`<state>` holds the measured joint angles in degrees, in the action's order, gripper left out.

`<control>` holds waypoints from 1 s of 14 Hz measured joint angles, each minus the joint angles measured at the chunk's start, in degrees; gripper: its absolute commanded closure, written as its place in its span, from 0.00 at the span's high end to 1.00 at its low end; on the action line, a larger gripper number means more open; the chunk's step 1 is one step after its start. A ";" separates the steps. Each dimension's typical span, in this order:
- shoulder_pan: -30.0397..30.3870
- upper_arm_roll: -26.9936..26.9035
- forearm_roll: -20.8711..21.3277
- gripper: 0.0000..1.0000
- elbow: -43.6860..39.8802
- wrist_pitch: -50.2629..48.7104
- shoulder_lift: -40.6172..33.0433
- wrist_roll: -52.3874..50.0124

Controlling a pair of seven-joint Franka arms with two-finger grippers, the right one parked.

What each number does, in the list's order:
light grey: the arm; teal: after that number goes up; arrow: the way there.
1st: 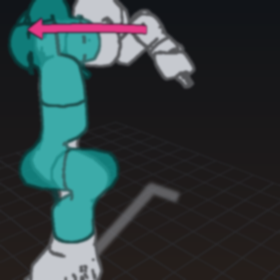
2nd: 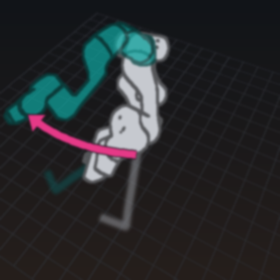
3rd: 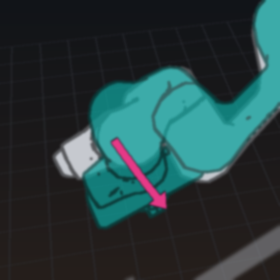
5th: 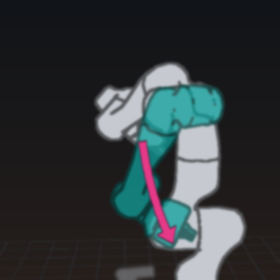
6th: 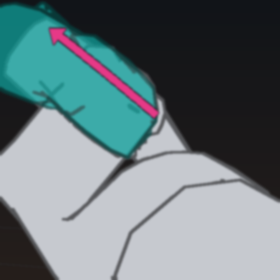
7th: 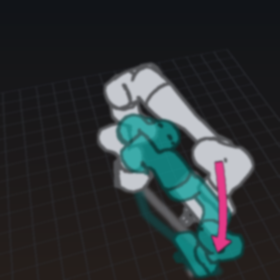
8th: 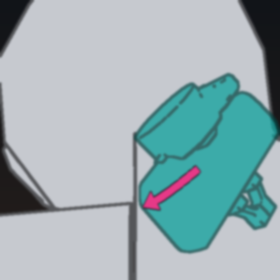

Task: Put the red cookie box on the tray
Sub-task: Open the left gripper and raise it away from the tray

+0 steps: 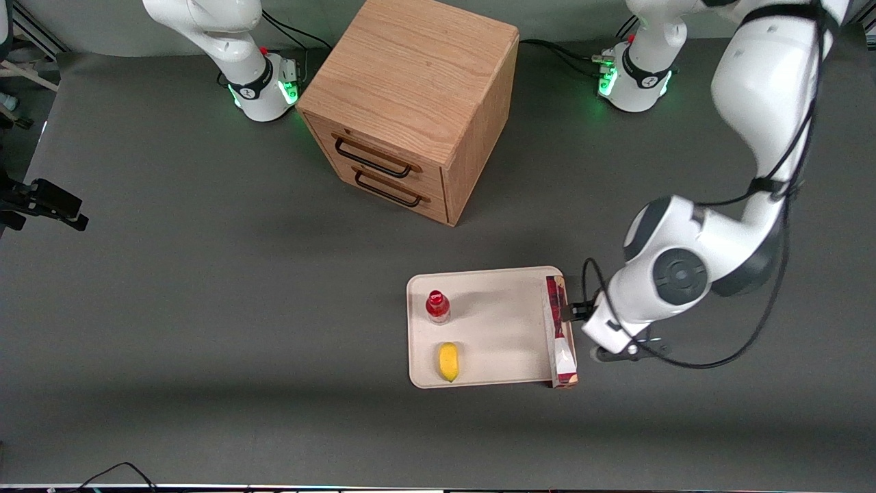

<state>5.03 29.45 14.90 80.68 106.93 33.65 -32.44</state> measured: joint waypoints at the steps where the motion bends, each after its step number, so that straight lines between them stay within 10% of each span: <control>1: 0.32 -1.19 -1.56 1.00 -0.32 -4.55 -3.69 1.80; 8: 1.44 -17.56 -12.24 1.00 2.12 -28.41 -25.93 29.35; 14: 1.15 -20.19 -15.15 1.00 13.24 -28.76 -40.15 33.63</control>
<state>6.17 9.26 -0.25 93.92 78.17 -6.50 1.19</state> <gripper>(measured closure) 0.000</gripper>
